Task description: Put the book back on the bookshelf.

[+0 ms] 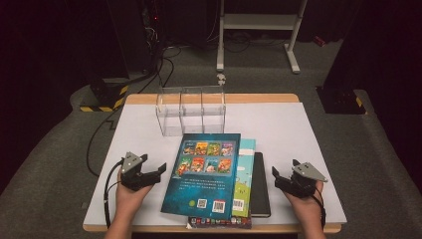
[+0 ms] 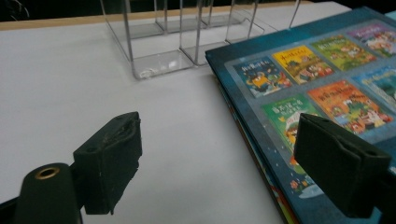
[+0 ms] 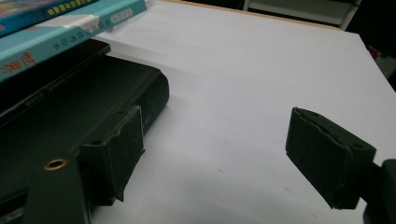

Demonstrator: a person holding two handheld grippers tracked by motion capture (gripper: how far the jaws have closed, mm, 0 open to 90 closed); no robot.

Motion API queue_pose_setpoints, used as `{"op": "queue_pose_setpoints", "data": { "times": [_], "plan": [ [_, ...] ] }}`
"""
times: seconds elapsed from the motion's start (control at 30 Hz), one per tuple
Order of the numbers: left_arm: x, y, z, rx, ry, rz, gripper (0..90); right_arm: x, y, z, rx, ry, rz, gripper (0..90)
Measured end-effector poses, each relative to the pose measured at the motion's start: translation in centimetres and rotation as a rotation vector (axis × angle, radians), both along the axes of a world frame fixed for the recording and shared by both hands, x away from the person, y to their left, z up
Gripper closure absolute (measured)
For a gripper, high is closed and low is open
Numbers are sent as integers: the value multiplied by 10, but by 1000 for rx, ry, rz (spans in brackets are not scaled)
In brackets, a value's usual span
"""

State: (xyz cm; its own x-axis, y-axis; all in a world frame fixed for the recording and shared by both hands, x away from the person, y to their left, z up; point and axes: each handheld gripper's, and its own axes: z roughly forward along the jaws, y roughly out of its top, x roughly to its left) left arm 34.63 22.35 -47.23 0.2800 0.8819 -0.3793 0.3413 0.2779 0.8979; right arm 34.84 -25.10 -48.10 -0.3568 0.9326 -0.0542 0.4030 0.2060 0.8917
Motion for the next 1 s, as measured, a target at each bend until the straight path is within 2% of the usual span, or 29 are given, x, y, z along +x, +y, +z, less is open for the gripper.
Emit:
{"op": "queue_pose_setpoints", "data": {
  "times": [0.07, 0.13, 0.37, 0.53, 0.8, 0.9, 1.0],
  "plan": [
    [-1, -2, 1, -17, -6, -7, 158, -2, 0, 2, 9, -12, -5, 212],
    [-1, -4, 1, -17, -4, -19, 161, -4, 0, 5, 2, -19, -12, 227],
    [-1, -14, 2, -15, 3, -64, 169, -6, 4, 10, 6, 1, -6, 197],
    [-3, -25, 0, 3, 21, -101, 173, -10, 11, 14, 7, 12, -6, 188],
    [-1, -38, -6, 10, 44, -136, 179, -14, 35, 28, -9, -9, 60, 189],
    [0, -40, -8, 17, 52, -142, 180, -14, 41, 32, -1, -10, 79, 189],
    [1, -44, -9, 10, 58, -150, 182, -7, 52, 40, 28, -14, 98, 196]
  ]
}}
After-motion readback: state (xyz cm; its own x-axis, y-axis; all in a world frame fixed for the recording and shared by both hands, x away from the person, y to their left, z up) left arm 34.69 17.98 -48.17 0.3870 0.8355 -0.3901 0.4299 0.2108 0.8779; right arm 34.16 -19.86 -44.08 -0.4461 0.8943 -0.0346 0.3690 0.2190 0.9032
